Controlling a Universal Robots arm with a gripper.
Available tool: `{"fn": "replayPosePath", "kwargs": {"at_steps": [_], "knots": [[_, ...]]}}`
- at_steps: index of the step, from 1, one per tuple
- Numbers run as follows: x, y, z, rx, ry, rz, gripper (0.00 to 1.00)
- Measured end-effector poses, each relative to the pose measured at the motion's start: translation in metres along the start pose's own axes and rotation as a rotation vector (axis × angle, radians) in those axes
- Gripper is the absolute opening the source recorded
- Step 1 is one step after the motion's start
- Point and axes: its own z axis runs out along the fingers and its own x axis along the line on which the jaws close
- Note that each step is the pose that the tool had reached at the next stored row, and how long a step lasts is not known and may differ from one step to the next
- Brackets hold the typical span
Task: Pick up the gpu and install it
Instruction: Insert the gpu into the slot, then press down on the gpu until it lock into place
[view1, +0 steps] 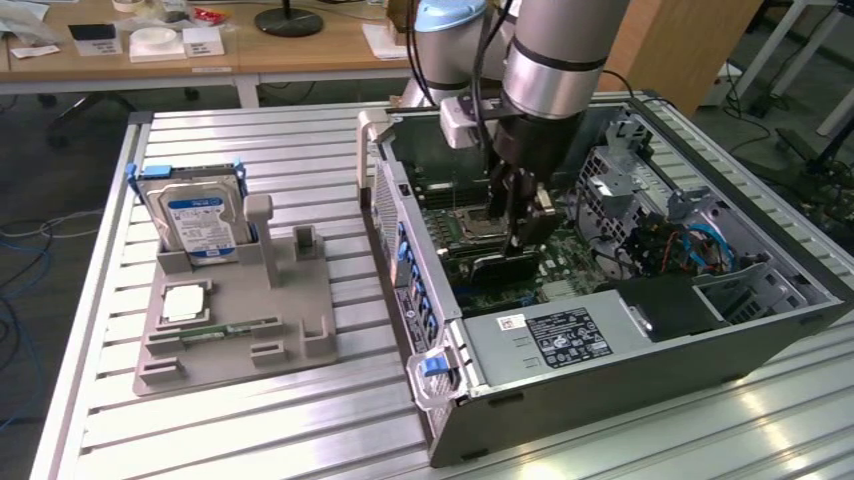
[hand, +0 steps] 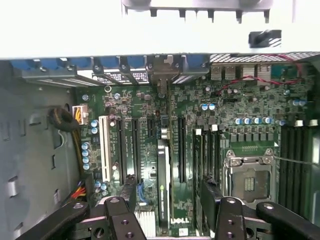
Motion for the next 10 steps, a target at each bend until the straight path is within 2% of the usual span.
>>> {"fn": "replayPosePath", "kwargs": {"at_steps": [4, 10], "knots": [[-0.0003, -0.0004, -0.0104, 0.0000, 0.0000, 0.000, 0.64], [-0.0004, -0.0004, -0.0114, 0.0000, -0.0001, 0.000, 0.64]]}}
